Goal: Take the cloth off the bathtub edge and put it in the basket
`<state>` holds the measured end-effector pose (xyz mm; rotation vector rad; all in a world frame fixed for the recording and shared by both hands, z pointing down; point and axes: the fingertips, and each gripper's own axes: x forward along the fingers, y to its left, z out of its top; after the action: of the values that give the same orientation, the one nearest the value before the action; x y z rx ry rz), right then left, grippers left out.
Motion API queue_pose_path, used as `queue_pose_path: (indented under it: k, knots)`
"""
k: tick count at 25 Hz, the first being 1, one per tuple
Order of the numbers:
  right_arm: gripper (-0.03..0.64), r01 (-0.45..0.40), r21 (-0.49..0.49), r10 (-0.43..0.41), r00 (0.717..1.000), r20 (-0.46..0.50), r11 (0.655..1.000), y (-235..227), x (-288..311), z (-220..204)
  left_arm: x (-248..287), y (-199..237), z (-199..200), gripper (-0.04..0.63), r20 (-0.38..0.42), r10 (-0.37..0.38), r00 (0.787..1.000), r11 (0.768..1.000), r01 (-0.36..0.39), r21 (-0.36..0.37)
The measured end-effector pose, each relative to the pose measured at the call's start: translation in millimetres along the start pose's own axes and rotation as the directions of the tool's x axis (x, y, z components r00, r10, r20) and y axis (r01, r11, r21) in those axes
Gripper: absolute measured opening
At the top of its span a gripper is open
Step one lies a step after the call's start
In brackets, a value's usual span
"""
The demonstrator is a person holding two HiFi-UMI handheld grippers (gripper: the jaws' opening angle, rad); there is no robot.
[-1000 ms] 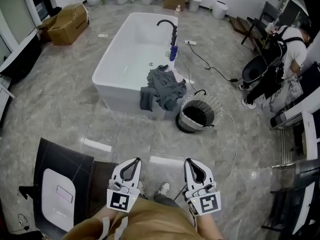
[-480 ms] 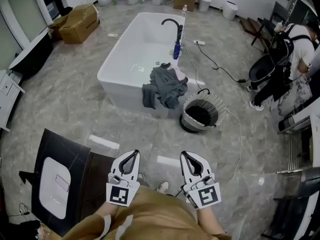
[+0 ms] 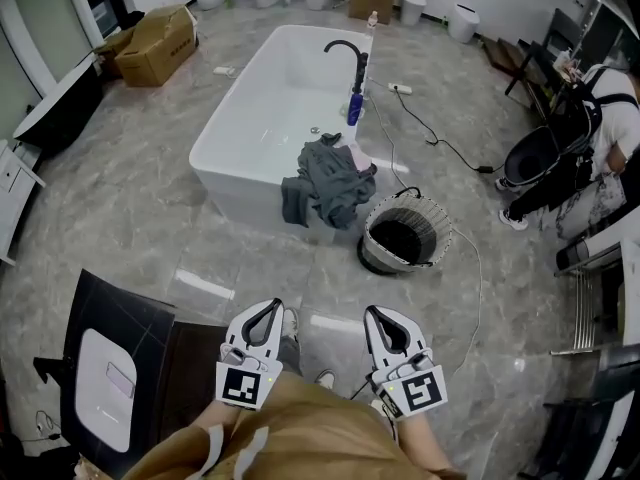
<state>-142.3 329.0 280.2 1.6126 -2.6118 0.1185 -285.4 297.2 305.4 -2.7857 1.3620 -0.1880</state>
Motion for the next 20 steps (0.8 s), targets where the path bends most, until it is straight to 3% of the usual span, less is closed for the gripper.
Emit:
queue_pose_path:
  k: [3,13,20]
  knots:
    - [0.006,0.026,0.032,-0.026,1.000,-0.017,0.999,-18.5,27.4,-0.9,30.4,18.9,-1.4,0.006,0.001,-0.022,1.000,1.000,0.022,-0.014]
    - [0.006,0.063,0.013,-0.062,0.996,-0.063,0.998,-64.9,156.5,19.8,132.2,122.1,2.4,0.006,0.010,-0.063,0.998,0.998,0.063,-0.030]
    - [0.006,0.095,-0.002,-0.095,0.992,-0.081,0.995,-72.8,197.9,28.6,178.3,165.2,-8.7,0.008,0.009,-0.099,0.995,0.994,0.100,-0.035]
